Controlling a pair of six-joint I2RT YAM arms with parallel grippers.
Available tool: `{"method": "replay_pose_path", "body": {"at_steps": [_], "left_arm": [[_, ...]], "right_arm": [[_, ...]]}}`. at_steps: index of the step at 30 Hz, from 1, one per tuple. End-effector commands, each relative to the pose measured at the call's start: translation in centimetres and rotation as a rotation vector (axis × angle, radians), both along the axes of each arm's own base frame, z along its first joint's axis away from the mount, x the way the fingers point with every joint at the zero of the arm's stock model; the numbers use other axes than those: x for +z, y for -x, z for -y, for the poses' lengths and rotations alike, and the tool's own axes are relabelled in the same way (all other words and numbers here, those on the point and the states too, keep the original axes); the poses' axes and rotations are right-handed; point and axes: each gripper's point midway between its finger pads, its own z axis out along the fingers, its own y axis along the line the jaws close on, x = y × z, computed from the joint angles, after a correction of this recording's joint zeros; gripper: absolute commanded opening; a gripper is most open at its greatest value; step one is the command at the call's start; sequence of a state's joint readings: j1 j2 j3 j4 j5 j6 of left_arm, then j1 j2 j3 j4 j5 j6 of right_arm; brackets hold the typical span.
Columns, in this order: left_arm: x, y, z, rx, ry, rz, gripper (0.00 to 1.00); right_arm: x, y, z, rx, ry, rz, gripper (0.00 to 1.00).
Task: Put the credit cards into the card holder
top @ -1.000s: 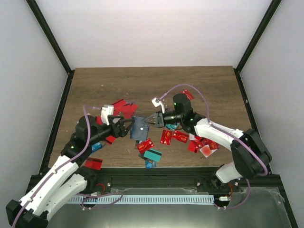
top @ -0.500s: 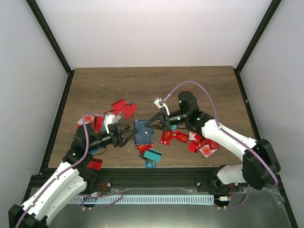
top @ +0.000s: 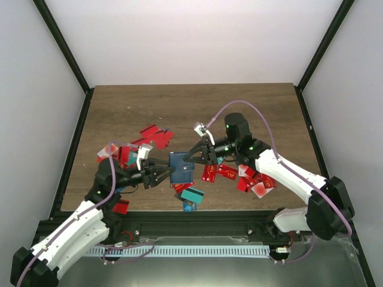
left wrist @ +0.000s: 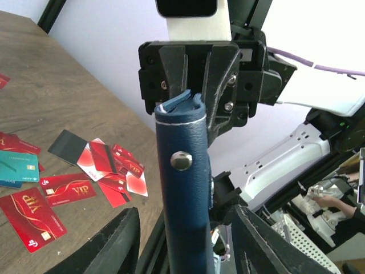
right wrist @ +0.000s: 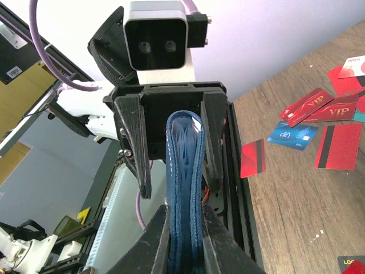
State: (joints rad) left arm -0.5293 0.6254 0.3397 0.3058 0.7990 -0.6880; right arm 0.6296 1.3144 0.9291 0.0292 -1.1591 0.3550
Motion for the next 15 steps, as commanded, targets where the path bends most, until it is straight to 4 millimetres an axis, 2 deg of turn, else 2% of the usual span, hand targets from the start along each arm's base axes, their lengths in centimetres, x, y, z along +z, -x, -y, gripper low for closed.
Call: {"method": "replay_pose_path", "body": {"at_steps": [1,3,6,7,8,9,10,12,15], "left_arm": [[0.5,0.6,0.7,-0.046,0.032,0.015,0.44],[0.3,0.6,1.1,-0.055,0.030,0.016,0.34],[0.6,0.4,1.3,-0.045,0.038,0.020,0.07],[0.6,-0.2,1.1,-0.011,0.039,0.018,0.04],[0.4,-1.0,0.9,0.040,0.029,0.005,0.04],[0.1,-1.9,0.5,0.101,0.016,-0.007,0.04],[-0.2,-2.8,0.2,0.157,0.003,-0.023,0.04],[-1.0,-4.4,-0.6,0.263,-0.035,-0.040,0.04],[-2.0,-5.9,-1.2,0.347,-0.082,-0.048,0.04]], "right_arm": [[2.7,0.4,0.2,0.026,-0.051,0.061,0.01],[2.7,0.4,0.2,0.025,-0.050,0.060,0.01],[2.5,-0.5,0.2,-0.028,-0.028,0.073,0.03],[2.2,-1.5,0.2,-0.094,0.003,0.082,0.13],[1.9,-3.1,0.3,-0.200,0.048,0.095,0.33],[1.6,-4.7,0.8,-0.317,0.095,0.105,0.58],[1.1,-6.2,1.5,-0.425,0.147,0.110,0.69],[0.4,-8.0,2.9,-0.569,0.225,0.106,0.77],[-0.3,-8.1,3.7,-0.625,0.270,0.058,0.78]]}}
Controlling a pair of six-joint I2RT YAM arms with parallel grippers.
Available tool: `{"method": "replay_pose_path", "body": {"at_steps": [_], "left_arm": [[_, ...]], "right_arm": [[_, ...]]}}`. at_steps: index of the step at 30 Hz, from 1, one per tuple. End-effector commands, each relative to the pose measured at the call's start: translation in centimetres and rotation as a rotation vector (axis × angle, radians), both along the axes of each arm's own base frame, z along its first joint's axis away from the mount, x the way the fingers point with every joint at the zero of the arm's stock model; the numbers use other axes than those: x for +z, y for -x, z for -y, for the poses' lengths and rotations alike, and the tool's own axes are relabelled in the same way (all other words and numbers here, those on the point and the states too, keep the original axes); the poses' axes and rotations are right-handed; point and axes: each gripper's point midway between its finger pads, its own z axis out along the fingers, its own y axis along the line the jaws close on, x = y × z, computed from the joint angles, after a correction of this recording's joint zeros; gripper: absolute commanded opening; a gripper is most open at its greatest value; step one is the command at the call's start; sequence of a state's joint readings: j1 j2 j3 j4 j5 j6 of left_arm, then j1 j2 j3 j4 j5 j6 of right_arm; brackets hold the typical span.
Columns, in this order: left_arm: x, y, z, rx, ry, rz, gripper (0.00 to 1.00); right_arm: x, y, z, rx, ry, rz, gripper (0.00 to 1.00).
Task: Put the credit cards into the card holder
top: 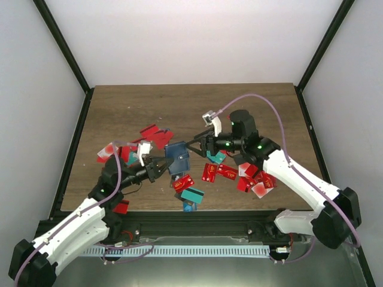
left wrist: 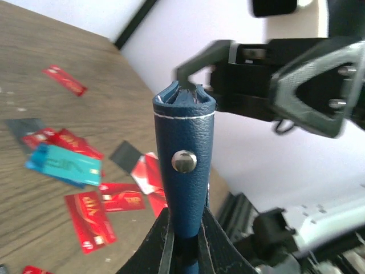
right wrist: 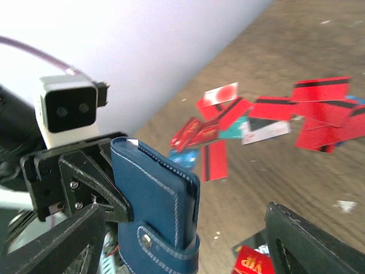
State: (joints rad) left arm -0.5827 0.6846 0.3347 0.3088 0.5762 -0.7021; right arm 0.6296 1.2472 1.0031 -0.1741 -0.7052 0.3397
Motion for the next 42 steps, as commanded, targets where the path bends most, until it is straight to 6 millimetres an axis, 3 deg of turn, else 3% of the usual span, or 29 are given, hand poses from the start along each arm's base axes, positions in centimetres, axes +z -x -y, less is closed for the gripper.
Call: {"method": "replay_pose_path", "body": {"at_steps": [1,9,18,29,42], "left_arm": [[-0.5,-3.2,-1.4,0.192,-0.067,0.013,0.04],[-0.7,-4.4,-0.5,0.206,-0.113,0.001,0.04],[-0.4,-4.2,0.4,0.211,-0.174,0.017,0.04],[-0.2,-3.6,1.2,0.194,-0.185,0.033,0.04],[0.7,-3.6,1.0,0.222,-0.198,0.055,0.04]], "right_arm": [[-0.2,-2.0,2.4,-0.220,0.088,-0.029,0.78],[-1.9,-0.1,0.0,-0.294,0.150,-0.093,0.73],[-3.9,-0.2,-2.7,-0.350,0.270,-0.086,0.64],[-5.5,-1.1,-2.9,-0.405,0.356,-0.078,0.58],[-9.0,-0.9,-1.6,-0.450,0.467,-0.106,0.57]]}}
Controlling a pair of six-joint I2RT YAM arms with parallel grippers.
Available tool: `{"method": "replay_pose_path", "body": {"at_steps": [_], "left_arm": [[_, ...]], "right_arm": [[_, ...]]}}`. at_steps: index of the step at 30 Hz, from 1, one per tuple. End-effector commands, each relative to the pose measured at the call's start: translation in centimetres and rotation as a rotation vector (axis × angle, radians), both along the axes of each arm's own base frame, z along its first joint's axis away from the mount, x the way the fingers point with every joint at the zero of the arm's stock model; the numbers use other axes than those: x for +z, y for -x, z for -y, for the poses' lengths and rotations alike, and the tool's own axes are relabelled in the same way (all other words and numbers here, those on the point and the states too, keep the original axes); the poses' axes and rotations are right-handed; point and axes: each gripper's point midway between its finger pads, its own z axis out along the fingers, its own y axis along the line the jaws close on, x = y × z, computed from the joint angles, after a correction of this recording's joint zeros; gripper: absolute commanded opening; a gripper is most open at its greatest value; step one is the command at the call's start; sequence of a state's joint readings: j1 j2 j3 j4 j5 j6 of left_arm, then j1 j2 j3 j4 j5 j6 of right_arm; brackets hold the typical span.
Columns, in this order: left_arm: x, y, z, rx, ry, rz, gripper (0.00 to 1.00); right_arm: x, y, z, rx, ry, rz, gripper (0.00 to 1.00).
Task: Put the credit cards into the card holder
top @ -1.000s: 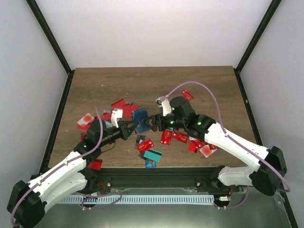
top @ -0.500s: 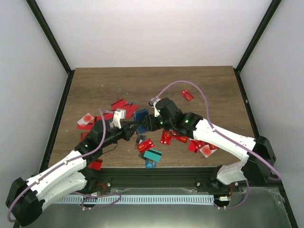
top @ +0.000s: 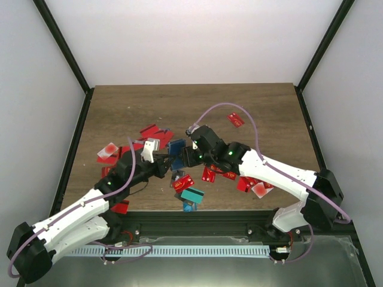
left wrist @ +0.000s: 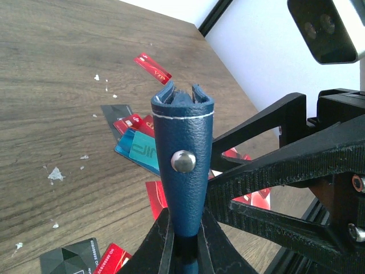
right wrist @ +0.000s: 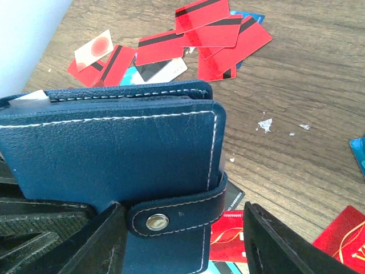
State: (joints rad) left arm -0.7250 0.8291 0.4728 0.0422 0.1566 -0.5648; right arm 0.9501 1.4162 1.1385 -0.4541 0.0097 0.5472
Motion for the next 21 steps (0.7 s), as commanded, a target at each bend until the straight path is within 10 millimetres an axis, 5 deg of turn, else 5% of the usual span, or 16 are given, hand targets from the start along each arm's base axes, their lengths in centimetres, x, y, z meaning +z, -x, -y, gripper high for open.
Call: {"method": "replay_pose_path", "body": {"at_steps": [1,10,12,18,21], "left_arm": [[4.8,0.3,0.9,-0.039,0.081,0.113,0.04],[5.2,0.4,0.8,-0.035,0.081,0.118,0.04],[5.2,0.4,0.8,-0.034,0.076,0.118,0.04],[4.9,-0.1,0.4,0.000,0.047,0.109,0.04],[4.6,-0.3,0.4,0.007,0.050,0.102,0.04]], "right_arm": [[-1.2,-0.5,0.9,-0.057,0.058,-0.002,0.57],[-2.7,-1.3,2.7,-0.132,0.150,0.013,0.57],[-3.7,-1.7,4.4,-0.187,0.218,0.007,0.57],[-5.6,-3.2,13.6,-0.373,0.246,-0.052,0.57],[-4.3,-2.8,14.5,-0.348,0.192,-0.023,0.57]]}}
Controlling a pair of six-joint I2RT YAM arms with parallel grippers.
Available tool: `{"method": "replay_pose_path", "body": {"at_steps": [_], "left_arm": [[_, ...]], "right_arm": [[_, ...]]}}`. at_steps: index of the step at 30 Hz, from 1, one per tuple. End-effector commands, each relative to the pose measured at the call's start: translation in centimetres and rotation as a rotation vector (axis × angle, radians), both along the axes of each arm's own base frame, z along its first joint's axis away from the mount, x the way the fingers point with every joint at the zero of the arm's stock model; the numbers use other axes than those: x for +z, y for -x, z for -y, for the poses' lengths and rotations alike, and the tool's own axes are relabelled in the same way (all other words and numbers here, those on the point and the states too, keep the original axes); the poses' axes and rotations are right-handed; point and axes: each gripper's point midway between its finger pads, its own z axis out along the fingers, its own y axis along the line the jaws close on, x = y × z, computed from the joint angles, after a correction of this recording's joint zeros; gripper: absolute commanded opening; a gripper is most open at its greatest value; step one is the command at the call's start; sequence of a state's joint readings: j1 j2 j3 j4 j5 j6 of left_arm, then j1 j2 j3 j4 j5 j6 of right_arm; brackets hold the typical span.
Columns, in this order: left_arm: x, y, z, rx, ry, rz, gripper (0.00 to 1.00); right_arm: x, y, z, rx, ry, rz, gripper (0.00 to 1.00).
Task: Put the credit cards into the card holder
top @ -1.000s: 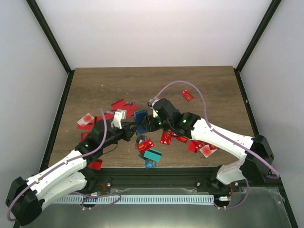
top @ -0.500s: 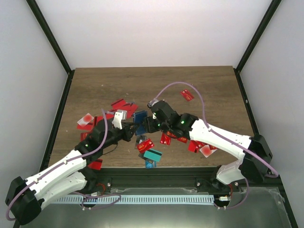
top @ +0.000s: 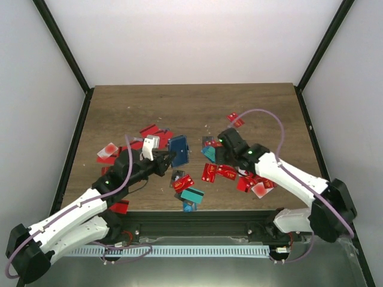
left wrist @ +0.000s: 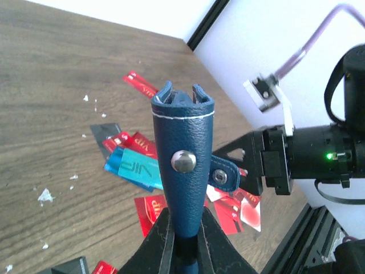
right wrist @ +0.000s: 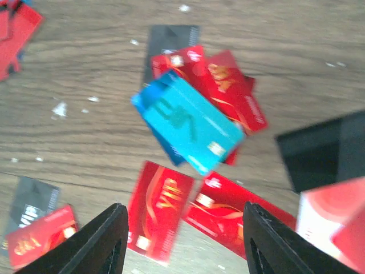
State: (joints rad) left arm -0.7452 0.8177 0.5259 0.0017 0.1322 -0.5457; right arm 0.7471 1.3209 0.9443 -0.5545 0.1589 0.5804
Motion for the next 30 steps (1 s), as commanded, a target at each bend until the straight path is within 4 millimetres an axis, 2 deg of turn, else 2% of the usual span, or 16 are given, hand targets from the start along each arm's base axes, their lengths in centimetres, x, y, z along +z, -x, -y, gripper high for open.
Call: {"method": "replay_pose_path", "body": {"at_steps": [1,4,7,9,12,16,23,26,30], "left_arm": [[2.6,-0.5,0.3,0.009,0.055,0.063,0.04],[2.4,-0.6,0.6,0.002,0.061,0.055,0.04],[2.3,-0.6,0.9,-0.008,0.064,0.046,0.04],[2.4,-0.6,1.0,-0.011,0.068,0.046,0.04],[2.5,-0.5,1.1,-0.014,0.072,0.043,0.04],[2.4,-0.4,1.2,-0.022,0.074,0.039,0.04],[2.0,-0.5,1.4,-0.028,0.067,0.029,0.04],[1.9,-0.5,1.5,-0.031,0.064,0.025,0.04],[1.7,-0.6,1.6,-0.030,0.060,0.023,0.04]], "right_arm": [[2.7,0.8,1.9,0.029,-0.045,0.060,0.57],[6.0,2.5,-1.5,0.234,-0.228,0.114,0.57],[10.0,4.5,-4.1,0.401,-0.416,0.188,0.58],[11.9,5.9,-5.2,0.494,-0.500,0.208,0.58],[13.4,6.7,-6.2,0.568,-0.563,0.224,0.61],[13.3,6.1,-7.1,0.568,-0.547,0.204,0.64],[10.5,4.4,-9.1,0.483,-0.349,0.163,0.69],[9.4,3.5,-9.2,0.438,-0.305,0.150,0.67],[9.0,2.5,-8.6,0.380,-0.264,0.159,0.64]]}}
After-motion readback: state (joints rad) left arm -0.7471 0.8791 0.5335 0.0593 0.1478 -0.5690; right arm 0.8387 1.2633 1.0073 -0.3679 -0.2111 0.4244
